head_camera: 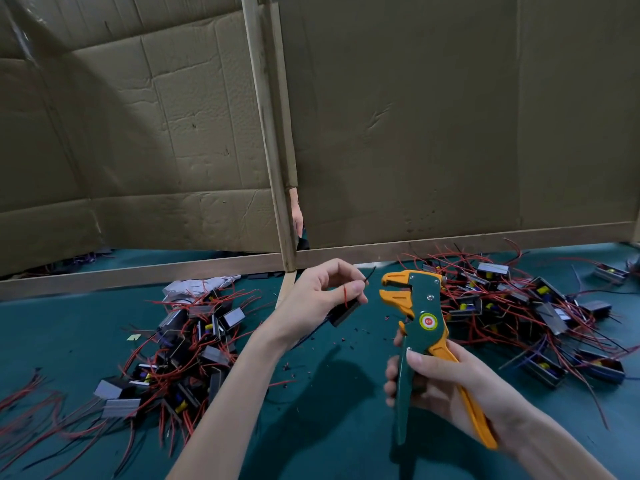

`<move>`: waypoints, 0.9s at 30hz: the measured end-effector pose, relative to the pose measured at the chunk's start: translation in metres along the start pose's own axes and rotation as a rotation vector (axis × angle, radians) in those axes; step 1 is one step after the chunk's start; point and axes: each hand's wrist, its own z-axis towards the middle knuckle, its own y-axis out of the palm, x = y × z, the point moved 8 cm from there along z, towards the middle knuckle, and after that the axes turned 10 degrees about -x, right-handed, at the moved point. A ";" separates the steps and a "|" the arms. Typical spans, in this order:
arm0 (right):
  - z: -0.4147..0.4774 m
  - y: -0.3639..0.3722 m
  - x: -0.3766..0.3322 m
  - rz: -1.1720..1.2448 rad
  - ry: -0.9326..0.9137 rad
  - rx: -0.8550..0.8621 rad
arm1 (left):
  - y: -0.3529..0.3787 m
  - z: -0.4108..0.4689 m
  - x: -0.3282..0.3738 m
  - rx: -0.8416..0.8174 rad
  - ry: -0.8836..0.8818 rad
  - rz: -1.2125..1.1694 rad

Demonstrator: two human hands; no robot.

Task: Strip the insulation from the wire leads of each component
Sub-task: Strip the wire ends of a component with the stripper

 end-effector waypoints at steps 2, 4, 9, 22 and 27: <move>0.000 0.001 0.000 -0.001 0.001 -0.012 | 0.000 0.000 -0.001 -0.012 -0.025 0.042; -0.001 0.002 -0.001 -0.010 0.008 -0.023 | 0.001 -0.001 -0.001 -0.021 -0.036 0.067; -0.002 0.004 0.001 -0.032 0.015 -0.054 | 0.002 -0.001 -0.001 -0.029 -0.052 0.076; -0.005 0.005 0.003 -0.142 0.066 0.011 | -0.002 -0.003 -0.001 -0.065 -0.088 0.117; -0.006 0.003 0.012 -0.200 0.076 0.156 | 0.001 -0.003 -0.010 -0.106 -0.155 0.089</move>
